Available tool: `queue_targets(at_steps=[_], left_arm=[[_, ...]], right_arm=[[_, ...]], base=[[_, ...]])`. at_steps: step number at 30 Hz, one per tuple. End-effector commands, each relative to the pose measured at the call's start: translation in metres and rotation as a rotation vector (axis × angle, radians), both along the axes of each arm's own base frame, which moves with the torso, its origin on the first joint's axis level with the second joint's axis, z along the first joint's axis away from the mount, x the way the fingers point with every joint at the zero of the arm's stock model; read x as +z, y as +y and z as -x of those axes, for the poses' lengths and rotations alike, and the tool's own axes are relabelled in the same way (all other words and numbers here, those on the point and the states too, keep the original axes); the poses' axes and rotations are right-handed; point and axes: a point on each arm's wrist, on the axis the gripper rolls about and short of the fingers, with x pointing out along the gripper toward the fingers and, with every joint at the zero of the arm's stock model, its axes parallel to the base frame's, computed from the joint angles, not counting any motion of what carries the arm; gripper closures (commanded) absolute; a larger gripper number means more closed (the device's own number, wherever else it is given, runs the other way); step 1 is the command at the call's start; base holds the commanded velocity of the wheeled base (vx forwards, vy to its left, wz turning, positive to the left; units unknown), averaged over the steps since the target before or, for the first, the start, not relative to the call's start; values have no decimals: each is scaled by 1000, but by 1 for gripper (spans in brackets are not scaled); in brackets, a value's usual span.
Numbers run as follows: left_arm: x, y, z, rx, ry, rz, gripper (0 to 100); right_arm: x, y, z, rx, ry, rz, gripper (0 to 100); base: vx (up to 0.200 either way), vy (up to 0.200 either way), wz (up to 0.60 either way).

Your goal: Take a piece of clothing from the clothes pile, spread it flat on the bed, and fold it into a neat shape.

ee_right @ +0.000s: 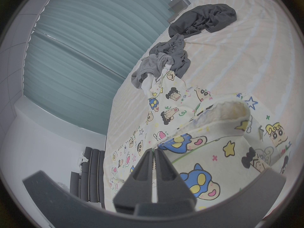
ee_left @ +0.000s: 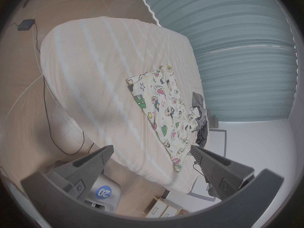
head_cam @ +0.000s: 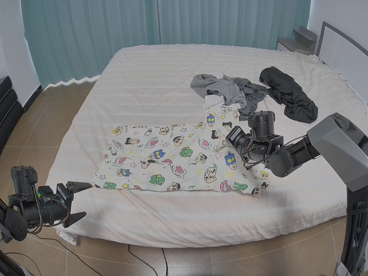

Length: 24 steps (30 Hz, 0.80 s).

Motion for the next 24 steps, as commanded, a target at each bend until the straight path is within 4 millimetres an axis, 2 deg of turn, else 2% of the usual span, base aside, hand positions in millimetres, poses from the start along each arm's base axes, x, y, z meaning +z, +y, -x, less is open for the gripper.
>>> queue_targets(at_steps=[1, 17, 24], left_arm=[[-1, 0, 0, 1, 4, 1, 0], [-1, 0, 0, -1, 4, 1, 0], [-1, 0, 0, -2, 2, -1, 0]], right_arm=[[6, 2, -5, 0, -18, 1, 100], [24, -3, -26, -4, -55, 83, 100], [14, -1, -26, 0, -23, 94, 100]], base=[[0, 0, 0], [0, 0, 0], [0, 0, 0]])
